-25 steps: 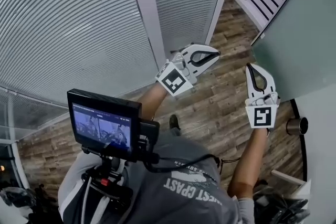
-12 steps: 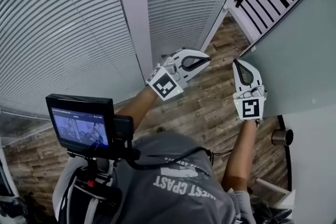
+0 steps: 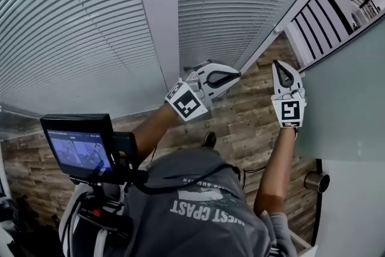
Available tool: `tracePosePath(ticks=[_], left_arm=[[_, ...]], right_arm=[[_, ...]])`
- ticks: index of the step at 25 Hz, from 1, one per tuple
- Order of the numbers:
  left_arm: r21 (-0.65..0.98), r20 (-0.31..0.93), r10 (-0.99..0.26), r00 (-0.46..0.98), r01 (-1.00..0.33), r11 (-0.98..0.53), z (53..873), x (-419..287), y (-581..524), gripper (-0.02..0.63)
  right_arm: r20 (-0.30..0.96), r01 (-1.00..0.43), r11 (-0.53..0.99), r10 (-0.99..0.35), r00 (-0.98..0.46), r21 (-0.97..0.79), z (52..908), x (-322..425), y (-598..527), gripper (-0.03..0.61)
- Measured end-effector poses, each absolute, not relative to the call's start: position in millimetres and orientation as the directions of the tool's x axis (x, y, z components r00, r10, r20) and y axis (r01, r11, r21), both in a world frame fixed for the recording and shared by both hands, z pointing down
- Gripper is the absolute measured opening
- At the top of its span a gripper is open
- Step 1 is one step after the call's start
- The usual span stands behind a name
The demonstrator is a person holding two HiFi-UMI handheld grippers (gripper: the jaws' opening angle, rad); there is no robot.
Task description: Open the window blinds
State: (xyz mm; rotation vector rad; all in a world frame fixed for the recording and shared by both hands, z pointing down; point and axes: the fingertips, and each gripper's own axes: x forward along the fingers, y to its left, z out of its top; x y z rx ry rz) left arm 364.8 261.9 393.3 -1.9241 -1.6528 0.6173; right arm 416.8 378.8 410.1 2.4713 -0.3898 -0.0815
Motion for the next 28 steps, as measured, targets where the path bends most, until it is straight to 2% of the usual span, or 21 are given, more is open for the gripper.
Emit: tracePosePath(ticks=[3, 6, 8, 13, 15, 19, 24, 26, 28], left_arm=[[-0.646, -0.023, 0.991, 0.133, 0.754, -0.116, 398, 357, 238, 0.003], [-0.613, -0.069, 0.992, -0.104, 0.789, 0.04, 407, 293, 243, 0.003], [-0.583, -0.093, 0.985, -0.143, 0.81, 0.062, 404, 271, 235, 0.003], [-0.574, -0.094, 0.993, -0.076, 0.819, 0.008, 393, 257, 254, 0.003], [-0.567, -0.091, 0.995, -0.05, 0.823, -0.01, 395, 259, 268, 0.003], [-0.549, -0.085, 0.996, -0.012, 0.835, -0.037, 395, 284, 274, 0.003], [-0.538, -0.085, 0.996, 0.03, 0.84, -0.071, 402, 301, 271, 0.003], [-0.537, -0.08, 0.996, 0.036, 0.841, -0.074, 405, 303, 273, 0.003], [-0.531, -0.075, 0.996, 0.043, 0.844, -0.077, 410, 307, 274, 0.003]], right_arm=[[0.054, -0.238, -0.753, -0.261, 0.964, 0.613, 420, 417, 363, 0.002], [0.135, -0.058, -0.745, 0.043, 0.99, 0.664, 429, 329, 394, 0.003], [0.176, -0.017, -0.72, 0.146, 0.974, 0.694, 430, 302, 400, 0.003], [0.195, -0.024, -0.632, 0.203, 0.96, 0.775, 425, 302, 435, 0.013], [0.228, -0.053, -0.61, 0.213, 0.95, 0.791, 434, 311, 454, 0.113], [0.247, -0.098, -0.481, 0.258, 0.934, 0.871, 447, 345, 463, 0.117], [0.129, -0.037, -0.284, 0.314, 0.94, 0.958, 452, 358, 459, 0.117], [0.091, 0.009, -0.307, 0.311, 0.946, 0.952, 454, 356, 460, 0.115], [0.085, 0.068, -0.484, 0.287, 0.954, 0.872, 453, 357, 460, 0.115]])
